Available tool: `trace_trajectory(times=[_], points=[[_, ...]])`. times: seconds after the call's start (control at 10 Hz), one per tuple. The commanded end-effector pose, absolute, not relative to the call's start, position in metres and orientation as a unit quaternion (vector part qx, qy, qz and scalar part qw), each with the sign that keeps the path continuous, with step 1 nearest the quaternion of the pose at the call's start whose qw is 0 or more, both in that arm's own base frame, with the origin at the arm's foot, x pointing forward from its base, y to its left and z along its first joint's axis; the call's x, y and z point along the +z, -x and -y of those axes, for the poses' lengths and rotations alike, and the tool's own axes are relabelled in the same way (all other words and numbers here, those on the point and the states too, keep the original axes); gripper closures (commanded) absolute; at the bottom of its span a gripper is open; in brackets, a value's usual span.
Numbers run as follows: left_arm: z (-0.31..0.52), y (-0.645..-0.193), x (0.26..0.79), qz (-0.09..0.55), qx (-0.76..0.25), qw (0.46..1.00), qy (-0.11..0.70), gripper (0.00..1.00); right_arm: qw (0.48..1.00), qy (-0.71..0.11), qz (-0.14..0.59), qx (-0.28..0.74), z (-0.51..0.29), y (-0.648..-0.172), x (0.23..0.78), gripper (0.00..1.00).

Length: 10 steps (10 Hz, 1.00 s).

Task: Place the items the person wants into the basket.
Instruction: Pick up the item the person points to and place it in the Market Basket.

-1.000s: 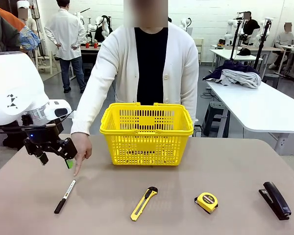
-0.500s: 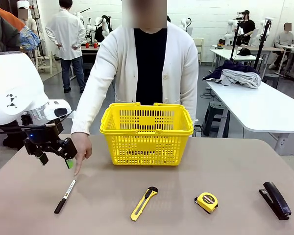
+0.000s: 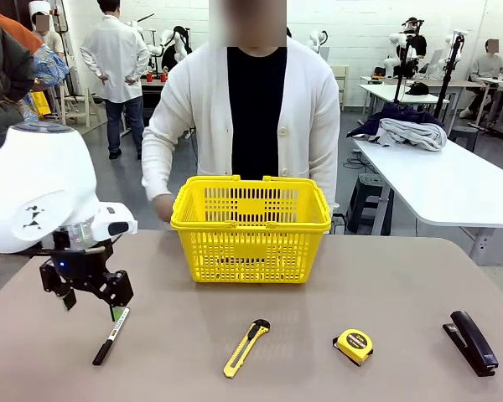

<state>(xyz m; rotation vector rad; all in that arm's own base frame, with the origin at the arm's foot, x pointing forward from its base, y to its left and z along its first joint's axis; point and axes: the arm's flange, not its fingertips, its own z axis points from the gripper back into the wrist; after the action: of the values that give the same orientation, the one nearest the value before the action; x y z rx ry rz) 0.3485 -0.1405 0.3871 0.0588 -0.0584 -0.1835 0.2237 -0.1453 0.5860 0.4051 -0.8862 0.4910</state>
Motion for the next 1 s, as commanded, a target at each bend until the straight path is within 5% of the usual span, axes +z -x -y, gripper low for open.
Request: trace_trajectory(times=[0.0,0.9], points=[[0.144,-0.331,0.354,0.037,-0.052,0.997,-0.034,0.0,0.853,-0.195,0.424,0.234,0.145,-0.225,0.586,0.0],[0.151,-0.346,0.305,0.031,-0.028,0.999,-0.031,0.0,0.853,-0.195,0.424,0.234,0.145,-0.225,0.586,0.0]])
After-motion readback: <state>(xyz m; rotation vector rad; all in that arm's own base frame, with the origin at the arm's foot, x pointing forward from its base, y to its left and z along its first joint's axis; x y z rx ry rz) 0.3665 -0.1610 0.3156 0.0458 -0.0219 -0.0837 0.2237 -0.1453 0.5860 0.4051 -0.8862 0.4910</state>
